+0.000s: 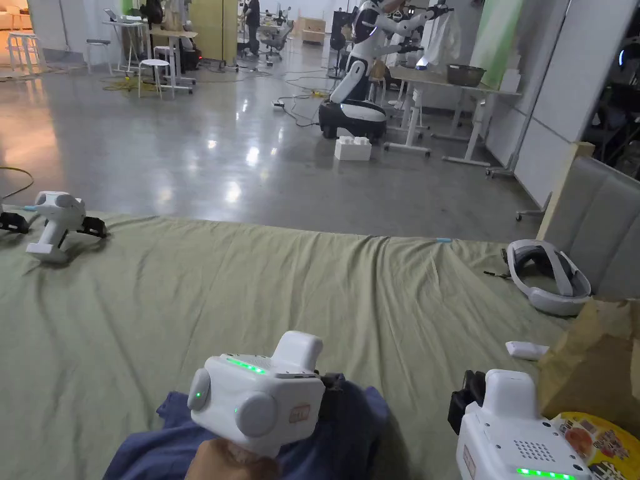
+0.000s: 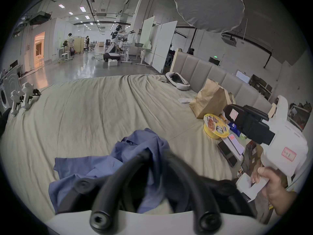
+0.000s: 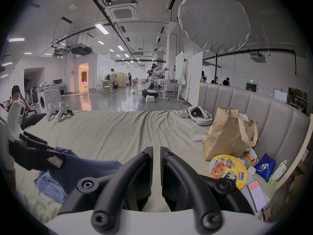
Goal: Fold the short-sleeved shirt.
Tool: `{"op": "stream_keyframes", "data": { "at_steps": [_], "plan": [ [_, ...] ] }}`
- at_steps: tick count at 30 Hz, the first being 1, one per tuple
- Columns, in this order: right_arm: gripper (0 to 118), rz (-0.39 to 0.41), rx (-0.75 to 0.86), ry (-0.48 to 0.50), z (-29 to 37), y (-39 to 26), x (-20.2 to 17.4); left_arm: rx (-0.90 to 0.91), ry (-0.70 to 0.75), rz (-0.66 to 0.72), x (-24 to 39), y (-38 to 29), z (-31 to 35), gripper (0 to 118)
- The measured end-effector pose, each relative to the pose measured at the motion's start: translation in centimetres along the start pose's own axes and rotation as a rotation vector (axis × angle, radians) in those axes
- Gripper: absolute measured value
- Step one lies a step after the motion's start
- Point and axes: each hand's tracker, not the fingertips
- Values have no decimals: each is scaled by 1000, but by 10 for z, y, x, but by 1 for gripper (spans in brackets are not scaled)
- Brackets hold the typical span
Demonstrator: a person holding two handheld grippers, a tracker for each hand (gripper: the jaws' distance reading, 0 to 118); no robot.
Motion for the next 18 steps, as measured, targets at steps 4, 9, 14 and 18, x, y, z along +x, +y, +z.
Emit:
{"op": "stream_keyframes", "data": {
  "at_steps": [4, 9, 14, 18],
  "plan": [
    [12, 7, 3, 28, 2, 4, -12, 60, 34, -17, -22, -2, 19, 75],
    [12, 19, 37, 65, 6, 17, -36, 211, 204, 35, -62, -15, 60, 75],
    [12, 23, 75, 106, 10, 27, -62, 353, 379, 113, -112, -39, 103, 72],
    [12, 39, 97, 124, 10, 25, -79, 395, 495, 139, -152, -54, 124, 39]
  ]
}}
